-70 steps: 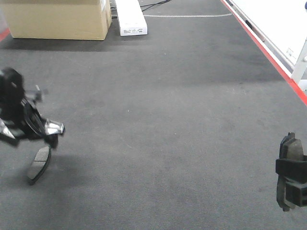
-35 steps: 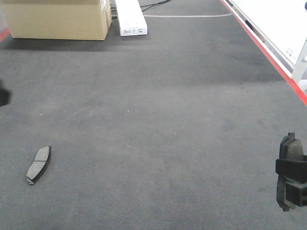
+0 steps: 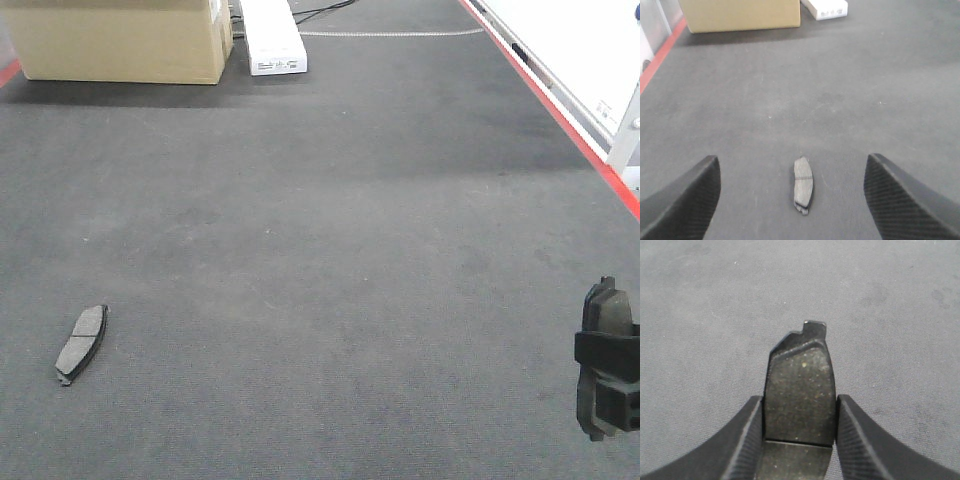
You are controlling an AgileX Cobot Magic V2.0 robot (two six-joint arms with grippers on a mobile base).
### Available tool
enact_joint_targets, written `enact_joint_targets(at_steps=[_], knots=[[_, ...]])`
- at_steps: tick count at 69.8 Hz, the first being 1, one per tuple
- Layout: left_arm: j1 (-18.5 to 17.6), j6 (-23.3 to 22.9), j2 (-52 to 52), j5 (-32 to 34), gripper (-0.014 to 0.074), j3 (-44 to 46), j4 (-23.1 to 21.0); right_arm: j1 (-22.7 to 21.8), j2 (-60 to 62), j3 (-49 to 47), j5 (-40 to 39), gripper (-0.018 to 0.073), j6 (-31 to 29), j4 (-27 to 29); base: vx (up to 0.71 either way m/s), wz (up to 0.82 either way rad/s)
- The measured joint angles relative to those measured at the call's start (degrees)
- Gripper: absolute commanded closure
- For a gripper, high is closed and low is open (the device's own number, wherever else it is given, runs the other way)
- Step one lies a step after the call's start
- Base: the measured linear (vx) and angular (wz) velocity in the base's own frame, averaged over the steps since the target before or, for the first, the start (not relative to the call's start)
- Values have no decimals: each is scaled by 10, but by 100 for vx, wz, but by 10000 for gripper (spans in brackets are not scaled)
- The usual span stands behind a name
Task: Move and align brake pads A on conveyor
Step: 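Lower the right gripper with its brake pad onto the belt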
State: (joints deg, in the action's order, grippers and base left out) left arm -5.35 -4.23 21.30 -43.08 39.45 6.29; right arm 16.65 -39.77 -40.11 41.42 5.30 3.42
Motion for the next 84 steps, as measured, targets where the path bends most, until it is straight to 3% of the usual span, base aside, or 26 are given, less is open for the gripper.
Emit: enact_joint_targets(at_steps=[46,84], knots=[[0,0,-28,-75,48,-10,-1,0,0,0,0,563,0,0,0,0],[0,0,-28,-81,48,-10,-1,0,0,0,0,563,0,0,0,0]])
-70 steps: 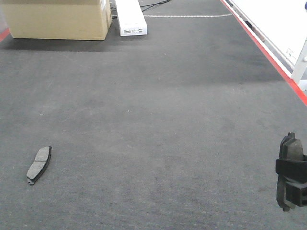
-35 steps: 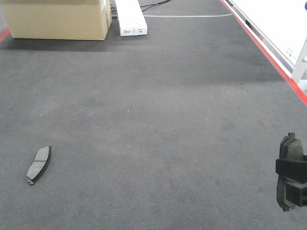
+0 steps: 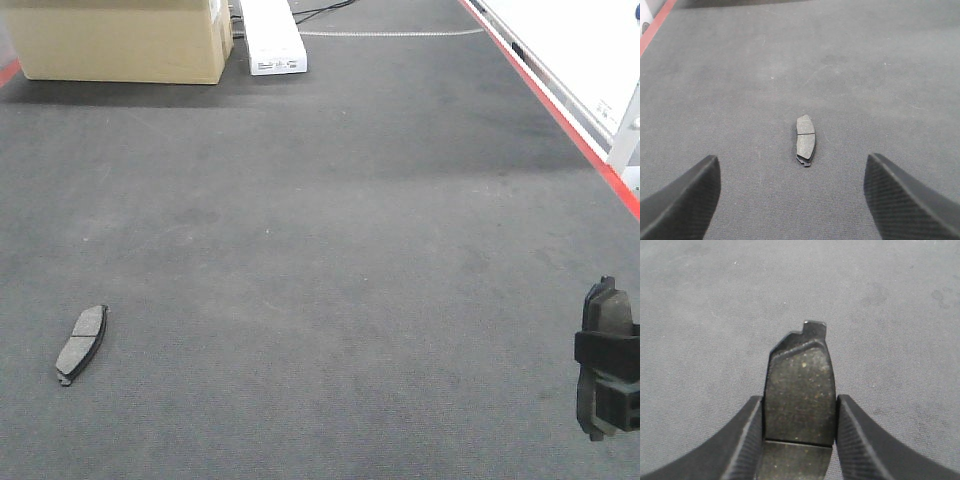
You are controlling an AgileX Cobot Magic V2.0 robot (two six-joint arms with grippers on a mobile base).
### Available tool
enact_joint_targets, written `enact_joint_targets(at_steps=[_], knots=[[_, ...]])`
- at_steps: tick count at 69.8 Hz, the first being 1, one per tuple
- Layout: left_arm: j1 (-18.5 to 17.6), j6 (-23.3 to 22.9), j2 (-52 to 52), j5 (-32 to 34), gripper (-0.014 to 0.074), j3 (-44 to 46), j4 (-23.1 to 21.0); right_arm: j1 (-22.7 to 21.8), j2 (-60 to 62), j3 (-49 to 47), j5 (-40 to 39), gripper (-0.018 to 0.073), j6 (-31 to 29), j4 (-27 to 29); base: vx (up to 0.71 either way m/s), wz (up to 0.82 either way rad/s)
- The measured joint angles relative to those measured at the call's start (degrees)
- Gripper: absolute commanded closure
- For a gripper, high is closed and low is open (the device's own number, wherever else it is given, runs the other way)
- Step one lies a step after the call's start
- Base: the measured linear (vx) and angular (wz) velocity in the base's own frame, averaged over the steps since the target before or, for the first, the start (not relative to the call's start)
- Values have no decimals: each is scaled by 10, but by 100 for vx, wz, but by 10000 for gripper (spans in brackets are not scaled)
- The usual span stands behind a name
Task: Move and align brake pads A on conveyor
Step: 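Lower the right gripper with its brake pad onto the belt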
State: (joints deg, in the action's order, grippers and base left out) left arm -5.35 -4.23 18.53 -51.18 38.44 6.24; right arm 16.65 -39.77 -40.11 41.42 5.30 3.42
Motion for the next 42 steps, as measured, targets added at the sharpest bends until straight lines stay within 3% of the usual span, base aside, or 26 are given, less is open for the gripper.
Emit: enact_joint_targets(at_steps=[17,24,33,42], knots=[[0,0,0,-1,48,0,0,0,0,0,0,563,2,-2,0,0],[0,0,0,-1,48,0,0,0,-16,0,-2,563,24,-31,0,0],[0,0,0,-1,48,0,0,0,-72,-4,-4,563,51,-73,0,0],[0,0,0,-3,48,0,0,-3,-152,-33,-3,563,58,-82,0,0]])
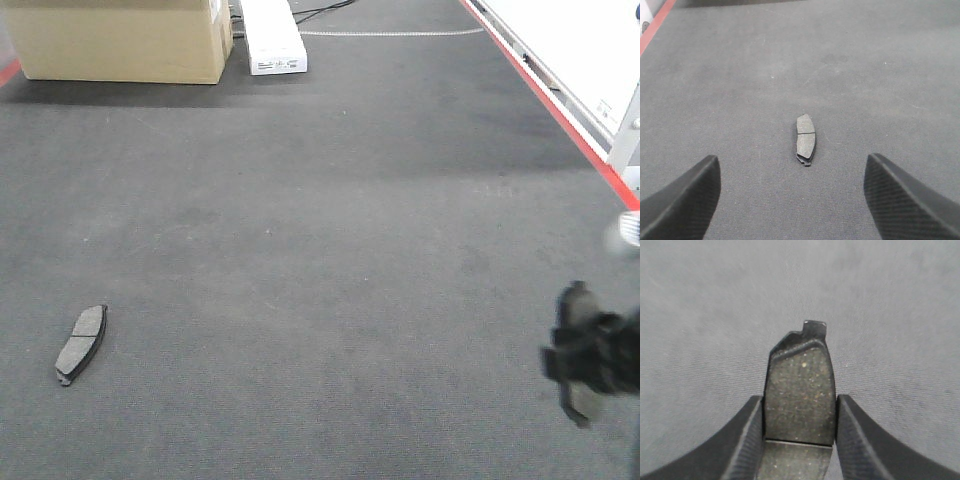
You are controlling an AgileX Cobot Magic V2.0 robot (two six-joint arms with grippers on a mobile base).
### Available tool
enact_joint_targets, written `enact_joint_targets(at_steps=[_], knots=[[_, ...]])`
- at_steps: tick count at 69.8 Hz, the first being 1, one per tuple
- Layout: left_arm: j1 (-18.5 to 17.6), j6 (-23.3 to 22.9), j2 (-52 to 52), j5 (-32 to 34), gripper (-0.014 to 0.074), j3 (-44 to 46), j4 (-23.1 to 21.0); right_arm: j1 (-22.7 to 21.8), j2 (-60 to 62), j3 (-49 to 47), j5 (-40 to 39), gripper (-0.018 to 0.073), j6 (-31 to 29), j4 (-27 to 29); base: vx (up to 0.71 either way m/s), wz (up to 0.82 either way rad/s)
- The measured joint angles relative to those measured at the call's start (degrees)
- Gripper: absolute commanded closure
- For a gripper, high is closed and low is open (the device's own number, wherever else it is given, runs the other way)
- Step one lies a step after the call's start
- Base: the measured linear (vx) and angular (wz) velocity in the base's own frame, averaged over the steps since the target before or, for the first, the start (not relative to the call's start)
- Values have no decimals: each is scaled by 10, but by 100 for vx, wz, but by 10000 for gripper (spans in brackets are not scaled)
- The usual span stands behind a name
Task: Move and align brake pads A on conveyor
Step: 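Lower the right gripper with its brake pad onto the belt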
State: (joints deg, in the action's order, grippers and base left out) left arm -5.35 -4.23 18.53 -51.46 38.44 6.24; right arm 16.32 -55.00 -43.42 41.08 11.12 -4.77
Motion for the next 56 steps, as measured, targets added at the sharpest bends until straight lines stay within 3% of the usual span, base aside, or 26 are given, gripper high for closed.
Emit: enact_joint_targets(at_steps=[11,28,56], knots=[[0,0,0,-2,48,0,0,-43,-108,-59,3,560,-17,11,0,0],[0,0,0,-2,48,0,0,-102,-255,-137,14,560,-130,69,0,0],[0,0,0,-2,48,0,0,-109,-449,-229,13,560,-163,83,0,0]])
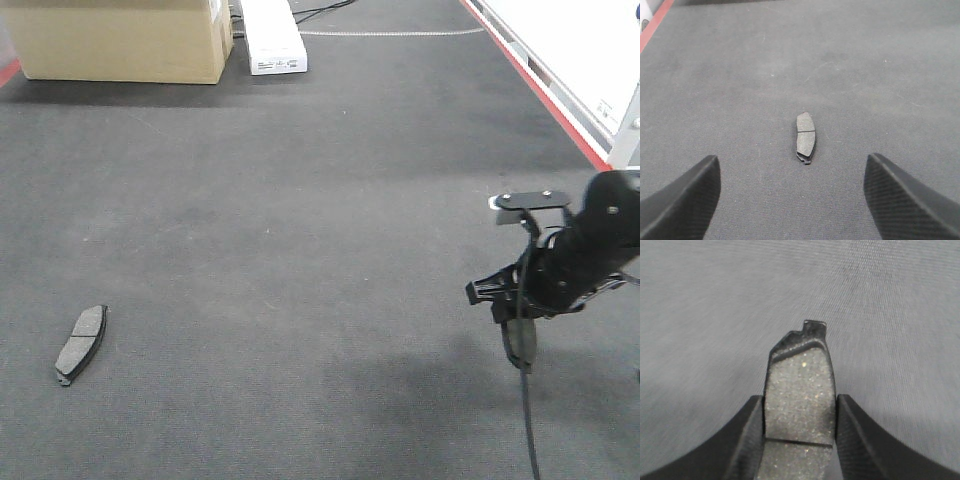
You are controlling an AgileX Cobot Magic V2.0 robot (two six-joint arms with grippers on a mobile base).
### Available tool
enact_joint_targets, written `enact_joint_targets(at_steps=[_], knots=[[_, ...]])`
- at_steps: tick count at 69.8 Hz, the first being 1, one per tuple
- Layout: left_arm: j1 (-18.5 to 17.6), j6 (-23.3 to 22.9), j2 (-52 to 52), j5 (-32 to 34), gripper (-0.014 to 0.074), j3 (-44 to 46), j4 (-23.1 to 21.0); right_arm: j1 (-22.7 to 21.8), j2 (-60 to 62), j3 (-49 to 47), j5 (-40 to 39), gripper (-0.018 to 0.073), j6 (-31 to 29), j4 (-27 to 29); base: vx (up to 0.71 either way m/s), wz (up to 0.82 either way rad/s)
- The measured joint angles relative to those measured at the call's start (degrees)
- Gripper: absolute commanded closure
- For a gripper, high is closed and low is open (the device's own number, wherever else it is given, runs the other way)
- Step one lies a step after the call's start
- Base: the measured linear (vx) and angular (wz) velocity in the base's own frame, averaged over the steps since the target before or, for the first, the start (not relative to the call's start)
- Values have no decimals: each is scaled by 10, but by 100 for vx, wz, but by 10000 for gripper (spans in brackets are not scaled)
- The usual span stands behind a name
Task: Move and align brake pads A on conveyor
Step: 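Lower the right gripper with its brake pad onto the belt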
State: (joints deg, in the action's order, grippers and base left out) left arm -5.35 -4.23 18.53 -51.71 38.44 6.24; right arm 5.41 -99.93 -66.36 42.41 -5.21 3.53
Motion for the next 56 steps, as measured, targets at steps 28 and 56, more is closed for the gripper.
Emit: enact_joint_targets(at_steps=[28,56], knots=[[0,0,0,0,48,0,0,-2,-117,-84,18,560,-1,0,0,0],[0,0,0,0,48,0,0,-2,-144,-98,28,433,-1,1,0,0]])
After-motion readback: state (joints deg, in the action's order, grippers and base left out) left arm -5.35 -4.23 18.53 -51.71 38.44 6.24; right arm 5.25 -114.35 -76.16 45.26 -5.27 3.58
